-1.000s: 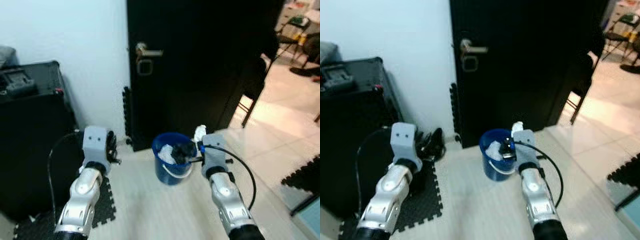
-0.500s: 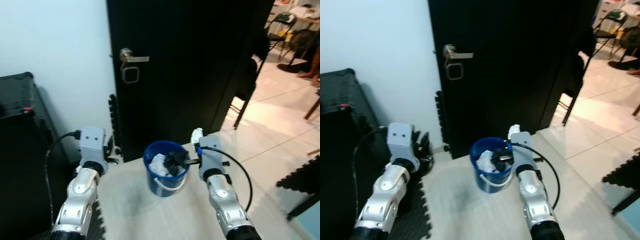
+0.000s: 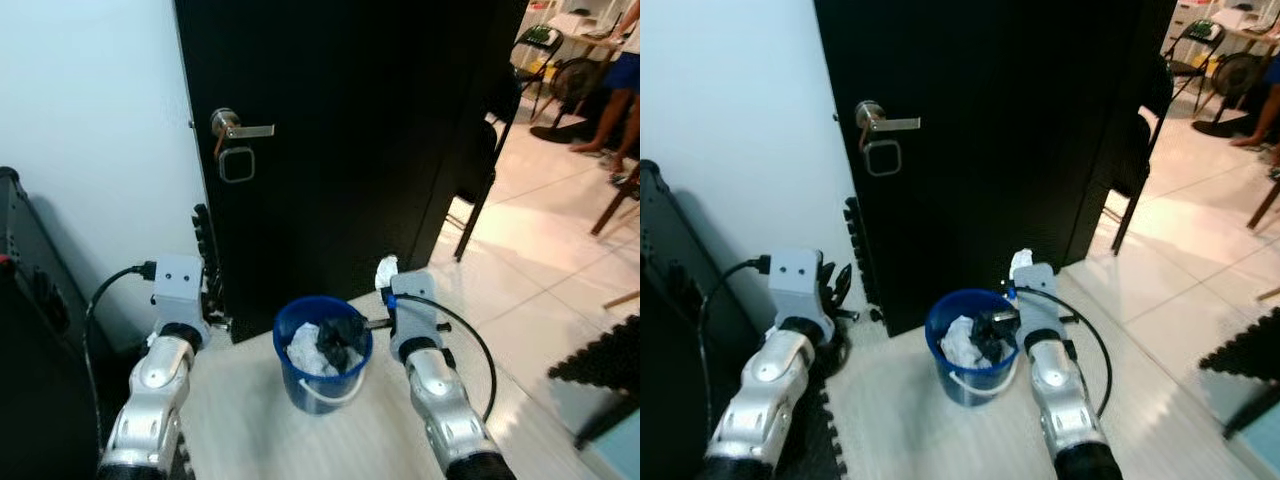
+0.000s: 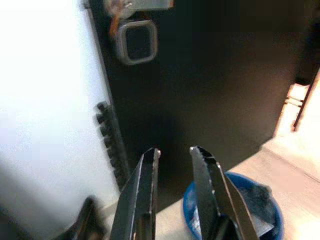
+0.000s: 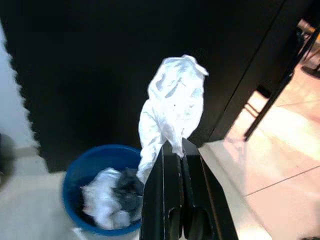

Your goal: Clean up the room

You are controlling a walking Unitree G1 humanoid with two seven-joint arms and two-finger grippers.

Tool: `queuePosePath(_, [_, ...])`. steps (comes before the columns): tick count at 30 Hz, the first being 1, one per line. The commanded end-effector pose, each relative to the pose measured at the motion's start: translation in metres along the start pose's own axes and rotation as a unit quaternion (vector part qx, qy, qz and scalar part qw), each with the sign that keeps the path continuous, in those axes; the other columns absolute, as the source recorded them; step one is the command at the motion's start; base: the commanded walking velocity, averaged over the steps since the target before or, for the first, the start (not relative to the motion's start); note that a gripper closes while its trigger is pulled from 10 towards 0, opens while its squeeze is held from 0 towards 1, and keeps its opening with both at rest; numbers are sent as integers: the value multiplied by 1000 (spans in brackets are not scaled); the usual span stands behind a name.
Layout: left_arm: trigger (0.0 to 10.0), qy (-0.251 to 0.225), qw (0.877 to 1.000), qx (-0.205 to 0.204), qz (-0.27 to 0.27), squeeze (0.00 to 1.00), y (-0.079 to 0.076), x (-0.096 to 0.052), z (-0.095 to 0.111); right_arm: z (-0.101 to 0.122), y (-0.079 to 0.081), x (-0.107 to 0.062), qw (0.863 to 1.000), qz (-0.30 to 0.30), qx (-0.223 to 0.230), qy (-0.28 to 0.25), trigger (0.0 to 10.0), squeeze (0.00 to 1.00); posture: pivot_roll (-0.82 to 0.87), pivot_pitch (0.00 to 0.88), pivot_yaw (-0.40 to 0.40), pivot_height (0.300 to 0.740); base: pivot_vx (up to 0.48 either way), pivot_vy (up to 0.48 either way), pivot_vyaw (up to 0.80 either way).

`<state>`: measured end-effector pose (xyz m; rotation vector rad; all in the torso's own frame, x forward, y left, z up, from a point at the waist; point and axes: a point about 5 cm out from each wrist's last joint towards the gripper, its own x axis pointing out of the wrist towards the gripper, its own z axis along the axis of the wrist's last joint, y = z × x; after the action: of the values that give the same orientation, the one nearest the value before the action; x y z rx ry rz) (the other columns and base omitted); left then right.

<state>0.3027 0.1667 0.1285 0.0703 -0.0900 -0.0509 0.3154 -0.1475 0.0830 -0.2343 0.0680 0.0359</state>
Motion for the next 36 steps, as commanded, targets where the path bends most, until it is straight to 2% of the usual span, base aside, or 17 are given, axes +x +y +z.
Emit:
queuePosePath(1, [10000, 3, 1000, 6, 2, 0, 2, -1, -2, 1, 6, 1, 1000, 14, -11, -1, 10000, 0, 118, 16, -45, 740, 364, 0, 0])
queuePosePath(6, [10000, 3, 1000, 6, 2, 0, 2, -2, -1, 2, 6, 2, 1000, 13, -11, -3, 10000, 0, 121, 11, -48, 740, 359, 0, 640])
queuePosePath(9, [10000, 4, 1000, 7, 0, 0, 2, -1, -1, 3, 6, 3, 1000, 7, 3, -3, 10000, 0, 121, 11, -48, 740, 361, 0, 0])
queuePosePath(23, [10000, 25, 999, 14, -29, 0, -4, 2, -6, -1, 3, 2, 1000, -4, -3, 2, 10000, 0, 117, 6, -35, 740, 361, 0, 0])
queuePosePath(26, [10000, 28, 999, 16, -37, 0, -6, 2, -7, -3, 2, 1, 1000, -12, 14, 12, 10000, 0, 118, 2, -33, 740, 363, 0, 0])
queuePosePath(34, [10000, 28, 998, 20, -50, 0, -9, 3, -7, -8, -1, 0, 999, -20, 17, 20, 10000, 0, 114, 0, -25, 740, 361, 0, -800])
queuePosePath(36, [10000, 28, 998, 19, -57, 0, -11, 4, -6, -7, -2, -1, 1000, -24, 10, 16, 10000, 0, 112, 0, -20, 740, 362, 0, 0])
